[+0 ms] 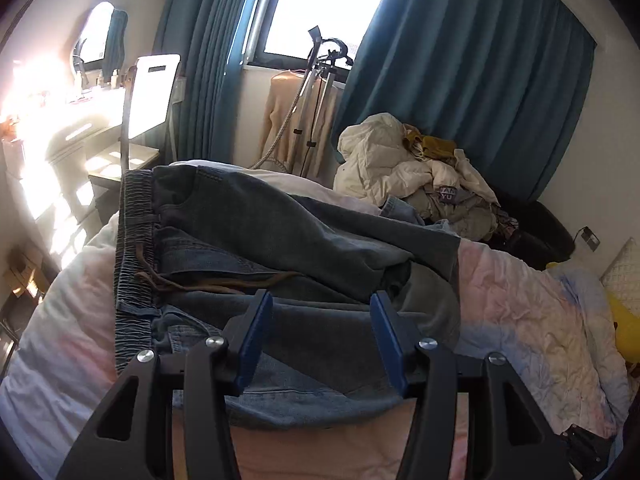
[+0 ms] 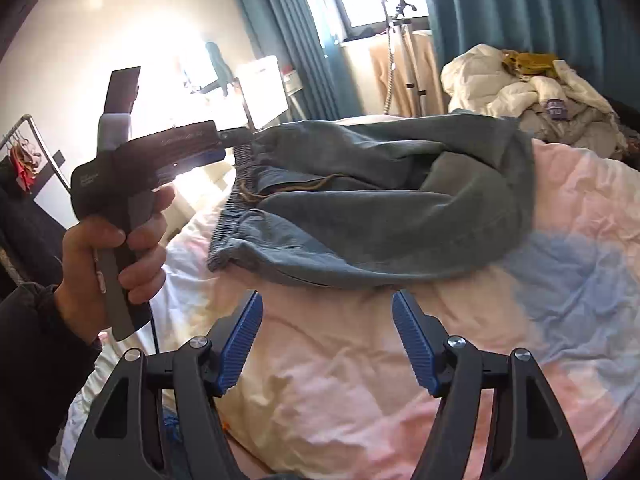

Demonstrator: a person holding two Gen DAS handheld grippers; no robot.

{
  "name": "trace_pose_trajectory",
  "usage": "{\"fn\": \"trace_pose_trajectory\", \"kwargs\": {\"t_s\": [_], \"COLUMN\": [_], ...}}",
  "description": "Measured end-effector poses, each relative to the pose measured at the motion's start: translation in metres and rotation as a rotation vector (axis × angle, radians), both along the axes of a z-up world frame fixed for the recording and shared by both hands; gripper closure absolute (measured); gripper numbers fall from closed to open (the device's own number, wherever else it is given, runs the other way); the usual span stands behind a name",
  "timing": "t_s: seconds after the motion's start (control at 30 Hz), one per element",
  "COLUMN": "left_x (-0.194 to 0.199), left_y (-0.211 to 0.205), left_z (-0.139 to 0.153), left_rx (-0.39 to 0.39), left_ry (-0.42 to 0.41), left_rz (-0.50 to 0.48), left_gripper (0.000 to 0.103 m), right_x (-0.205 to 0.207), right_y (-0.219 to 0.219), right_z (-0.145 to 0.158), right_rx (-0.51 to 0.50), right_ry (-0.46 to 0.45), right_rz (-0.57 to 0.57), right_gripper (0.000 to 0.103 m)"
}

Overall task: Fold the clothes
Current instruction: 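Open both grippers and release the jeans onto the bed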

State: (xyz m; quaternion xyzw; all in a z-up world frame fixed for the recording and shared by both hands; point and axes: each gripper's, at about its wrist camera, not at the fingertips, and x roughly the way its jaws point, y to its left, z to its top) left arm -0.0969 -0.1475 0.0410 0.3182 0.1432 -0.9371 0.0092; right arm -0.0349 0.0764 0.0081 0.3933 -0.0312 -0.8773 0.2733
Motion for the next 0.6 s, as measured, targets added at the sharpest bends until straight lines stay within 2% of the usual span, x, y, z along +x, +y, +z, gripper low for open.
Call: {"fn": "trace_pose_trajectory", "kwargs": {"t_s": [0.27,0.6], "left_x": [-0.029,-0.112], "left_y": [0.109,0.237], "left_z": [-0.043,-0.095], "left_rx": [-0.007,-0.141], "left_ry": [-0.06,-0.106], "left_rz": [-0.154,-0.324], "left_gripper": [0.051,0.051], "right_x": [-0.017,-0.05], "right_y": [0.119,0.212], "right_z": [-0.027,-0.05], "right_rx": [0.005,0.026], "right_ry": [-0.041,-0.024], "right_rz": [-0.274,-0.514], "right_gripper": [0.035,0.035]}}
